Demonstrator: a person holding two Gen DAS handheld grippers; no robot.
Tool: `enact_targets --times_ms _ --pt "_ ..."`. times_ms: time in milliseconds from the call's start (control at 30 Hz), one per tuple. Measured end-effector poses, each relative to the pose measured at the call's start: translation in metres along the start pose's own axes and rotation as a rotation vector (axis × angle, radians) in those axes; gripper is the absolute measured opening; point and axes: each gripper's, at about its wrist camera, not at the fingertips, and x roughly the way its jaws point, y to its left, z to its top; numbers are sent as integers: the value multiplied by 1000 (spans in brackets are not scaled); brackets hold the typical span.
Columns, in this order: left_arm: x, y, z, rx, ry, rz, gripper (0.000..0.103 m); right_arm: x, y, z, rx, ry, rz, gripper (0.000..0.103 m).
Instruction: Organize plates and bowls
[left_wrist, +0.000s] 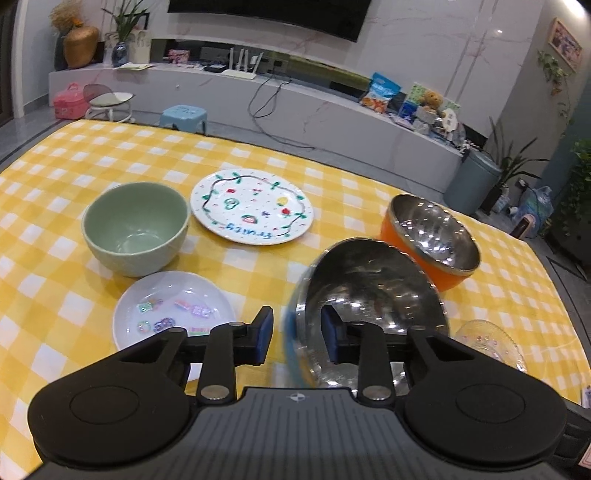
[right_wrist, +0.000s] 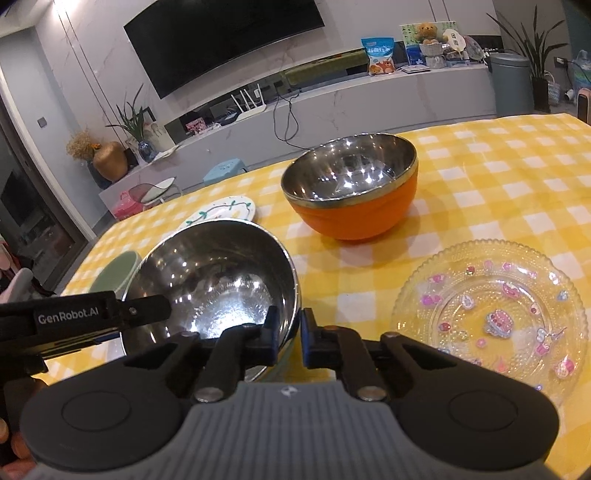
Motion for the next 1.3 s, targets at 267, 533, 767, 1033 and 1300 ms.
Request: enact_targets --times_ms 267,533,767,1033,1300 --pt "-6 8 2 -75 -4 -76 50 0 1 -1 -8 -5 -1 7" --pt "-1 6 2 -32 23 -23 31 2 1 -1 -20 -16 3 7" --pt "3 -1 -4 53 26 47 11 1 3 -2 -35 -20 4 7" --pt "-26 -11 0 72 45 75 10 -22 7 1 -23 7 25 7" --pt "-74 -7 -10 74 65 112 10 -60 17 -10 32 88 97 7"
